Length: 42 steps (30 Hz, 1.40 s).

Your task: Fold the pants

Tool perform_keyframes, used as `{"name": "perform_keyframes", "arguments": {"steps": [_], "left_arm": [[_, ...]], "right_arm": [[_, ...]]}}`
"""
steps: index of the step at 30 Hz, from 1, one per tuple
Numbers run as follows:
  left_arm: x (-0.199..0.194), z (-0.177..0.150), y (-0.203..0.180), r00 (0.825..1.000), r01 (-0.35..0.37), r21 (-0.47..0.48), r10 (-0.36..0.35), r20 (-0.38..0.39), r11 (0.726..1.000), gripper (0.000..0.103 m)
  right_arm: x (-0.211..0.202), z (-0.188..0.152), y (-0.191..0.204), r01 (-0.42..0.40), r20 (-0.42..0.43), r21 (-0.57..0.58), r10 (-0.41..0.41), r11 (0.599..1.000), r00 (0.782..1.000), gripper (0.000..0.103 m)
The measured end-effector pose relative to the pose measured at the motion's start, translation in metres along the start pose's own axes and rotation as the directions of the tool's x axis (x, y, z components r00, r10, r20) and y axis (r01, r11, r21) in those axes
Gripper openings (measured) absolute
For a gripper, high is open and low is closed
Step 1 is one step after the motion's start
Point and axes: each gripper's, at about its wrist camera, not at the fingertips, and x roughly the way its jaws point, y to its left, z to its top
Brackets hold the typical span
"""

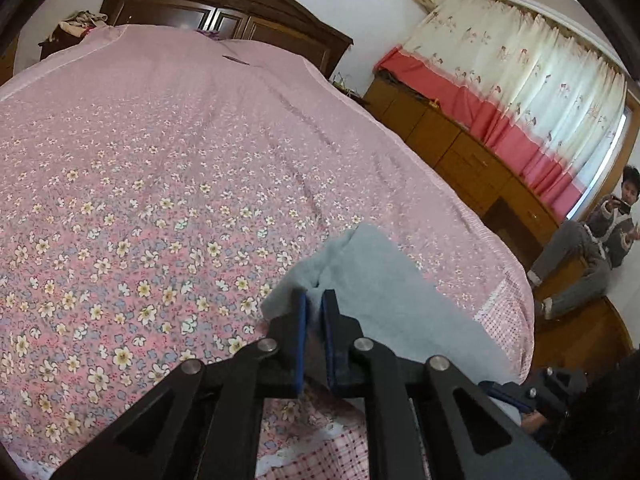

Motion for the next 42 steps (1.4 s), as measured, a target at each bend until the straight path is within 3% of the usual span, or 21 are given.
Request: {"name": "perform_keyframes", "arguments": {"steps": [2, 4, 7, 10, 13, 15, 17, 19, 21, 23, 25, 28, 30, 32, 34, 35, 36, 38, 40, 41, 42], "left_arm": [[0.006, 0.007, -0.004, 1.0, -0.021, 0.003, 0.021, -0.011, 1.0, 0.008], [0.007, 0.005, -0.004, 0.999, -0.032, -0.006, 0.032, -0.023, 0.999, 0.008], [0.0, 0.013, 0.0, 0.999, -0.033, -0.014, 0.033, -0.024, 0.999, 0.008], [0.01, 0.02, 0.003, 0.999, -0.037, -0.009, 0.037, -0.032, 0.999, 0.008], [0.007, 0.024, 0.002, 0.999, -0.032, -0.012, 0.032, -0.037, 0.999, 0.008], [0.006, 0.024, 0.003, 0.999, -0.031, -0.011, 0.03, -0.042, 0.999, 0.008], [0.004, 0.024, 0.005, 0.999, -0.022, -0.011, 0.022, -0.05, 1.0, 0.009], [-0.002, 0.026, 0.012, 0.998, -0.002, -0.044, -0.001, -0.062, 0.999, 0.019], [-0.007, 0.027, 0.021, 0.994, 0.043, -0.118, -0.054, -0.09, 0.992, 0.051], [-0.012, 0.026, 0.022, 0.993, 0.066, -0.134, -0.079, -0.089, 0.989, 0.053], [-0.018, 0.025, 0.016, 0.996, 0.031, -0.085, -0.038, -0.083, 0.996, 0.053], [-0.017, 0.023, 0.012, 0.995, 0.033, -0.081, -0.041, -0.092, 0.996, 0.055], [-0.004, 0.02, 0.016, 0.992, 0.044, -0.112, -0.057, -0.113, 0.993, 0.073], [0.016, 0.015, 0.03, 0.985, 0.071, -0.18, -0.097, -0.141, 0.981, 0.078], [0.02, 0.014, 0.049, 0.979, 0.12, -0.306, -0.164, -0.12, 0.944, 0.058], [0.017, 0.019, 0.054, 0.972, 0.146, -0.338, -0.198, -0.126, 0.93, 0.038], [0.009, 0.028, 0.055, 0.97, 0.142, -0.33, -0.197, -0.141, 0.933, 0.029], [-0.021, 0.047, 0.055, 0.983, 0.116, -0.278, -0.151, -0.108, 0.954, 0.026], [-0.064, 0.071, 0.042, 0.998, 0.026, -0.184, -0.036, -0.049, 0.983, 0.026], [-0.08, 0.083, 0.03, 0.999, -0.037, -0.122, 0.033, -0.035, 0.992, 0.026], [-0.095, 0.099, 0.013, 0.993, -0.119, -0.051, 0.117, -0.028, 0.992, 0.027]], "right_arm": [[0.001, 0.0, 0.012, 0.039, 0.012, -0.034, -0.039, 0.999, 0.999, 0.025], [0.006, -0.003, 0.038, 0.112, 0.007, -0.138, -0.112, 0.984, 0.994, 0.041], [0.024, -0.013, 0.062, 0.25, 0.021, -0.318, -0.256, 0.915, 0.966, 0.058], [0.038, -0.021, 0.074, 0.339, 0.073, -0.436, -0.342, 0.834, 0.937, 0.064], [0.048, -0.016, 0.071, 0.373, 0.071, -0.44, -0.382, 0.817, 0.921, 0.064], [0.055, -0.01, 0.063, 0.354, 0.03, -0.427, -0.378, 0.832, 0.925, 0.064], [0.061, -0.005, 0.055, 0.322, -0.009, -0.407, -0.357, 0.855, 0.934, 0.055], [0.064, -0.001, 0.051, 0.313, -0.02, -0.394, -0.348, 0.864, 0.937, 0.042], [0.073, 0.001, 0.049, 0.307, -0.018, -0.405, -0.343, 0.861, 0.939, 0.038], [0.07, 0.003, 0.048, 0.311, -0.016, -0.399, -0.346, 0.862, 0.938, 0.036], [0.072, 0.005, 0.047, 0.308, -0.018, -0.389, -0.341, 0.868, 0.94, 0.036], [0.075, 0.006, 0.045, 0.316, -0.011, -0.383, -0.347, 0.868, 0.938, 0.036], [0.07, 0.006, 0.055, 0.333, 0.003, -0.377, -0.358, 0.864, 0.934, 0.034], [0.074, 0.015, 0.061, 0.355, 0.029, -0.37, -0.371, 0.858, 0.928, 0.031], [0.077, 0.022, 0.062, 0.334, 0.007, -0.342, -0.353, 0.878, 0.936, 0.028], [0.079, 0.026, 0.063, 0.328, 0.002, -0.325, -0.346, 0.887, 0.938, 0.027], [0.079, 0.031, 0.062, 0.316, -0.004, -0.311, -0.334, 0.896, 0.943, 0.026], [0.075, 0.052, 0.059, 0.263, -0.002, -0.224, -0.27, 0.939, 0.963, 0.025], [0.063, 0.081, 0.048, 0.177, 0.027, -0.087, -0.175, 0.98, 0.984, 0.024], [0.057, 0.098, 0.035, 0.107, 0.045, 0.021, -0.108, 0.994, 0.993, 0.024], [0.05, 0.117, 0.012, -0.002, 0.073, 0.186, -0.011, 0.983, 0.997, 0.024]]}}
